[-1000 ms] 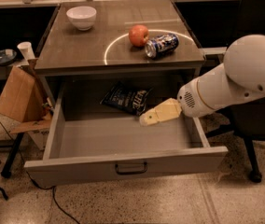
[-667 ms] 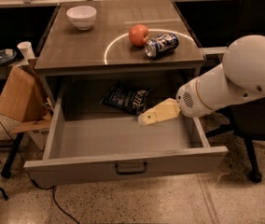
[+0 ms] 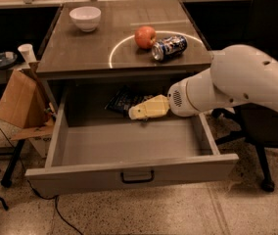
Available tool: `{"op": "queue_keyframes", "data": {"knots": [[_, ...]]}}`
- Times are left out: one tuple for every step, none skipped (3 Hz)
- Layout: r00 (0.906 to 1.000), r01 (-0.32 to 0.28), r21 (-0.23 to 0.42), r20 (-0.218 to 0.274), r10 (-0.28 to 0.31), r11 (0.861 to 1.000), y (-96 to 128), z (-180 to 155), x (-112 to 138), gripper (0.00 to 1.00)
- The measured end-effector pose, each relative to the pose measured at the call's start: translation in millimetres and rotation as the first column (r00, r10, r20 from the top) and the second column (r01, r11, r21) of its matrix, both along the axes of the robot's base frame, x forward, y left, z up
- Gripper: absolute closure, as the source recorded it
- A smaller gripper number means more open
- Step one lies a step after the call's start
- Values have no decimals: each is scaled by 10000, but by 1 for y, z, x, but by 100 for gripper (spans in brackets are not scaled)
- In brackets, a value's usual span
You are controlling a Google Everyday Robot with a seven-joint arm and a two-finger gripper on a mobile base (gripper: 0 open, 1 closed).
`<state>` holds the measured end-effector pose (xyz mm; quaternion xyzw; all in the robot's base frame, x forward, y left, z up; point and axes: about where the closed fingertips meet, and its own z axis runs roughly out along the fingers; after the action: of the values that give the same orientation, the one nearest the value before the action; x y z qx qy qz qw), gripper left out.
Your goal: Pick blue chip bag from top drawer and place on counter
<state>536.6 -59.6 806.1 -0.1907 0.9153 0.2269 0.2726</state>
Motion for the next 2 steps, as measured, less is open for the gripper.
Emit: {"op": "queue_keyframes", "data": {"knots": [[9986, 350, 337, 376, -362, 9988, 14, -5, 32, 0], [9949, 788, 521, 584, -818, 9955, 28, -23, 69, 0]]}}
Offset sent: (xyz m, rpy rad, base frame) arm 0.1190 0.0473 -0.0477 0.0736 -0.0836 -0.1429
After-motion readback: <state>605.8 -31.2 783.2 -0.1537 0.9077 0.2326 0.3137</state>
